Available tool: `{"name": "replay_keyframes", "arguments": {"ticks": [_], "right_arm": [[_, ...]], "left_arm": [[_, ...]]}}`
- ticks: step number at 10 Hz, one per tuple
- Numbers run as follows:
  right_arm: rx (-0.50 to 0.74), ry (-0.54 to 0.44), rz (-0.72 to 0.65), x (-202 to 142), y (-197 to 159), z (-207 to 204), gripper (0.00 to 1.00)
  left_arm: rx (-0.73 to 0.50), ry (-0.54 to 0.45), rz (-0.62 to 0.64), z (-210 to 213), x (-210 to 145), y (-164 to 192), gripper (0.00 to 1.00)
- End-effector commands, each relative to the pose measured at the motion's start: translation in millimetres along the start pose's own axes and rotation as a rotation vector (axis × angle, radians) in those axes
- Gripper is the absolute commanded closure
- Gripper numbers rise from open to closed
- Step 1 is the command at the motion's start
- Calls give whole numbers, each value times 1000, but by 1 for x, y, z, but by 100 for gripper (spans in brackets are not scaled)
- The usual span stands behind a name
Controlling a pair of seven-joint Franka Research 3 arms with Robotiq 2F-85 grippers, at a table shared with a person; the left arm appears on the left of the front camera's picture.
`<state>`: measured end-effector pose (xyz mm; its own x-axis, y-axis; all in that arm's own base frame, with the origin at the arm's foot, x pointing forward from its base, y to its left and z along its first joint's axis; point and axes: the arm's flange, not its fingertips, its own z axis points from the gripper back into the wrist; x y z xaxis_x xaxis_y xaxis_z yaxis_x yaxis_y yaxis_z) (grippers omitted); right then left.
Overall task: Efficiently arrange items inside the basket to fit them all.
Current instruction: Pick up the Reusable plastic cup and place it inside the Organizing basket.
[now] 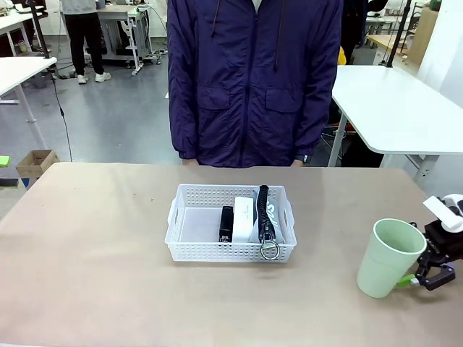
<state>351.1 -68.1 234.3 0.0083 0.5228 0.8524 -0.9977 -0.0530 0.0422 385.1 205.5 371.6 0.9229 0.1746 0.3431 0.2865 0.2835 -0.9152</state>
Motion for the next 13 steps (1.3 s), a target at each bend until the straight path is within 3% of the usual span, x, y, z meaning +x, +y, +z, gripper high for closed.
{"name": "replay_keyframes", "arguments": {"ticks": [1, 7, 10, 13], "right_arm": [[-10, 13, 51, -34, 36, -40, 0], [99, 2, 91, -26, 48, -61, 0], [105, -58, 84, -17, 55, -69, 0], [188, -152, 10, -10, 61, -69, 0]], "left_arm": [[1, 2, -7, -2, -1, -1, 26], [1, 2, -7, -2, -1, -1, 26], [1, 2, -7, -2, -1, -1, 26], [1, 2, -7, -2, -1, -1, 26]]}}
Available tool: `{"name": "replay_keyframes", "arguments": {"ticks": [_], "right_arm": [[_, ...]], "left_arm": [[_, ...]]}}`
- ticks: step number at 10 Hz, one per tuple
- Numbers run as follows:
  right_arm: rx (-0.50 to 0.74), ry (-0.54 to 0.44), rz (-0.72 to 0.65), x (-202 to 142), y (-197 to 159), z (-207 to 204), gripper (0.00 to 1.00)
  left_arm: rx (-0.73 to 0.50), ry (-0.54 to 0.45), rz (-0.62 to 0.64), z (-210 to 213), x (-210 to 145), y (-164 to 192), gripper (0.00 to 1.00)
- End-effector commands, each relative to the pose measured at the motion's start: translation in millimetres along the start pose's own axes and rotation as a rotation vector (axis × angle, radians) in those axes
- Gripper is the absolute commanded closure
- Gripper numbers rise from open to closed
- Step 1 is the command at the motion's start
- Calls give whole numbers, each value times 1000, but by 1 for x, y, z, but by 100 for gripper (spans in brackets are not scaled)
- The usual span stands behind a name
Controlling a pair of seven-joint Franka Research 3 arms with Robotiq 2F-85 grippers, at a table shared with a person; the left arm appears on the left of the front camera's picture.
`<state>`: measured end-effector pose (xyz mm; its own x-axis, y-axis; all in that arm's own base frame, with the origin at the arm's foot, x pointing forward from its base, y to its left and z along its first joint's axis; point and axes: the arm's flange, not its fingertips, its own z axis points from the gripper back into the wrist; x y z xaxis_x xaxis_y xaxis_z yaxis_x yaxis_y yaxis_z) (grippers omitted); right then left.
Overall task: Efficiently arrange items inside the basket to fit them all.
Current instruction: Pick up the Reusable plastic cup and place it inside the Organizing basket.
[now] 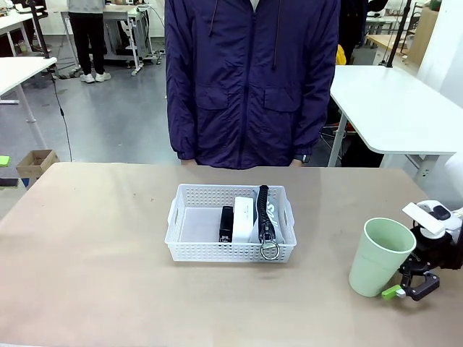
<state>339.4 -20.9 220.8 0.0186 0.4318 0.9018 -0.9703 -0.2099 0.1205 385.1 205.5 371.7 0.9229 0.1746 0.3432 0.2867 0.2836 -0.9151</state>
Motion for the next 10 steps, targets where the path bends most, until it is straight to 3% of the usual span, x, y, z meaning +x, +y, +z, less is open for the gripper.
{"name": "replay_keyframes", "arguments": {"ticks": [1, 10], "right_arm": [[13, -60, 1, -22, 51, -28, 0], [47, -344, -39, 10, 59, -12, 0]], "left_arm": [[1, 2, -7, -2, -1, -1, 26], [1, 2, -7, -2, -1, -1, 26]]}}
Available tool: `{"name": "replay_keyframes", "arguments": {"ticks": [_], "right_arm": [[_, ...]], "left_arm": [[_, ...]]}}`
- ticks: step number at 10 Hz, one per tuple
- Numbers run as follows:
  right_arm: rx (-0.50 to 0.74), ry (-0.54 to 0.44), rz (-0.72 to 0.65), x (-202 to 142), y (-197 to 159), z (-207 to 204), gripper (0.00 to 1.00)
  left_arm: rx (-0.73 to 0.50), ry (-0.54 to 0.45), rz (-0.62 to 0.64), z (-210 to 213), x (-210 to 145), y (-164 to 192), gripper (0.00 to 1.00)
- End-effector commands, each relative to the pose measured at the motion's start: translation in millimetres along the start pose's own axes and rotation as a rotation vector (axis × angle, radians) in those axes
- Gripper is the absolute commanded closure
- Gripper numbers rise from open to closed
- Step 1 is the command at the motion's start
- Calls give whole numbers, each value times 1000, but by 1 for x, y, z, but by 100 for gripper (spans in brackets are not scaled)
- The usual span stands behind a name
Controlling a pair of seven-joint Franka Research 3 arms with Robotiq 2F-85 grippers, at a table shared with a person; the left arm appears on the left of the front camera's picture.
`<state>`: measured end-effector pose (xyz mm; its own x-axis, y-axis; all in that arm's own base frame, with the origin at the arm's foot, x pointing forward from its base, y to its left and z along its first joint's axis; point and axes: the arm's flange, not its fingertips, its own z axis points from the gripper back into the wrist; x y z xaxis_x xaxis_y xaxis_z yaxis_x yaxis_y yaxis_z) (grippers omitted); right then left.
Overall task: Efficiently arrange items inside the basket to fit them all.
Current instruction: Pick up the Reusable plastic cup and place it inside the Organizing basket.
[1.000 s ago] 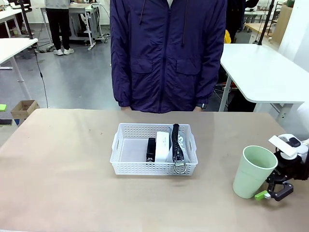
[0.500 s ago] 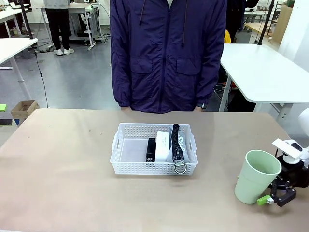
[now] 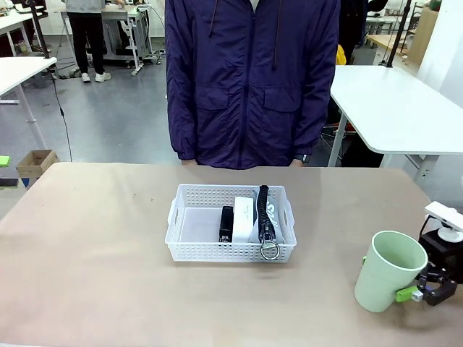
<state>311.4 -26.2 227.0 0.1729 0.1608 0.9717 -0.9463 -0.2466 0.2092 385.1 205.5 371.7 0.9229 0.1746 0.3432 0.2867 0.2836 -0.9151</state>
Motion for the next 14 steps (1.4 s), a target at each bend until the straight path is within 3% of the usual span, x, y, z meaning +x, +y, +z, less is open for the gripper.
{"name": "replay_keyframes", "arguments": {"ticks": [1, 2, 3, 4, 5, 8, 9, 10, 11, 12, 14], "right_arm": [[-16, -28, 45, 2, 29, -15, 0], [-21, -22, 55, 2, 28, -16, 0], [0, 17, 95, 0, 28, -15, 39], [13, 21, 91, -1, 28, -15, 59], [19, 23, 87, -1, 29, -15, 99], [25, 24, 88, 0, 30, -15, 100], [23, 25, 91, 1, 32, -14, 73], [20, 21, 82, 9, 36, -9, 73], [-32, -3, 17, 34, 43, -4, 100], [-265, -111, -29, 62, 48, -6, 100], [-377, -92, -70, 114, 66, -7, 100]], "left_arm": [[1, 2, -7, -2, -1, -1, 26], [1, 2, -7, -2, -1, -1, 26], [1, 2, -7, -2, -1, -1, 26], [1, 2, -7, -2, -1, -1, 26], [1, 2, -7, -2, -1, -1, 26], [1, 2, -7, -2, -1, -1, 26], [1, 2, -7, -2, -1, -1, 26], [1, 2, -7, -2, -1, -1, 26], [1, 2, -7, -2, -1, -1, 26], [1, 2, -7, -2, -1, -1, 26], [1, 2, -7, -2, -1, -1, 26]]}}
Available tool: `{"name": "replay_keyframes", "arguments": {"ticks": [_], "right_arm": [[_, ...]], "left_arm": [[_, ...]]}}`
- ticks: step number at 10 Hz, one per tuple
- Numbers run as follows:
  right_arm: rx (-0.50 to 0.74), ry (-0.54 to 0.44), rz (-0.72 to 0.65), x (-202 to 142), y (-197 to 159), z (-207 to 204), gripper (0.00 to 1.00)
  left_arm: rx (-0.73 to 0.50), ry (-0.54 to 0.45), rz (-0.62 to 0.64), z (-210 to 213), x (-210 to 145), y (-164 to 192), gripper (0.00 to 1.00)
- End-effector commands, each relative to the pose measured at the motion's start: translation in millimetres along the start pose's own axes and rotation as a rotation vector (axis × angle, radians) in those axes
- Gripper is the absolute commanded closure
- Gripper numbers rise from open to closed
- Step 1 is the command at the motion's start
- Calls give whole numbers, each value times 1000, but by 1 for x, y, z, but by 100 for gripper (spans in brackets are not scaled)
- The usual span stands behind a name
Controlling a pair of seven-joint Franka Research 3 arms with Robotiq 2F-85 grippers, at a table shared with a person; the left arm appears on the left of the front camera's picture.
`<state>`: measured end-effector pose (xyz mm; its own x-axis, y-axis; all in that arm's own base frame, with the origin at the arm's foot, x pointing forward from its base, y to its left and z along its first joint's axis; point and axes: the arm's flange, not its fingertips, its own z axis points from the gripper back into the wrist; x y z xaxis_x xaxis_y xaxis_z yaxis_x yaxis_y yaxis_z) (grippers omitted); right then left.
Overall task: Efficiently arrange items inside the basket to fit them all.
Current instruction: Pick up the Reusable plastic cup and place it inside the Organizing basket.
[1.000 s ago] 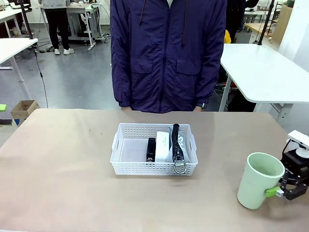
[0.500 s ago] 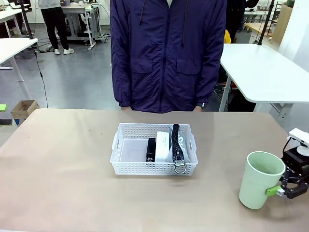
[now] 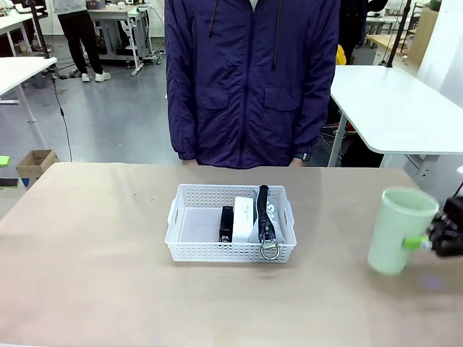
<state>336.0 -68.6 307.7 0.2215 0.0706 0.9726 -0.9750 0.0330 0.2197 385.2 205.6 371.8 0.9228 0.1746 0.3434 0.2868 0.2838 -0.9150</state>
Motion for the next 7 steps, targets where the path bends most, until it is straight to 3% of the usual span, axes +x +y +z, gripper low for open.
{"name": "replay_keyframes", "arguments": {"ticks": [1, 4, 6, 7], "right_arm": [[-190, 32, -8, 55, 82, -54, 100], [-203, 210, -121, 95, 77, -96, 100], [-175, 262, -154, 103, 70, -117, 100], [-205, 212, -82, 128, 12, -51, 100]], "left_arm": [[1, 2, -7, -2, -2, -1, 26], [1, 2, -7, -2, -2, -1, 26], [1, 2, -7, -2, -2, -1, 26], [1, 2, -7, -2, -2, -1, 26]]}}
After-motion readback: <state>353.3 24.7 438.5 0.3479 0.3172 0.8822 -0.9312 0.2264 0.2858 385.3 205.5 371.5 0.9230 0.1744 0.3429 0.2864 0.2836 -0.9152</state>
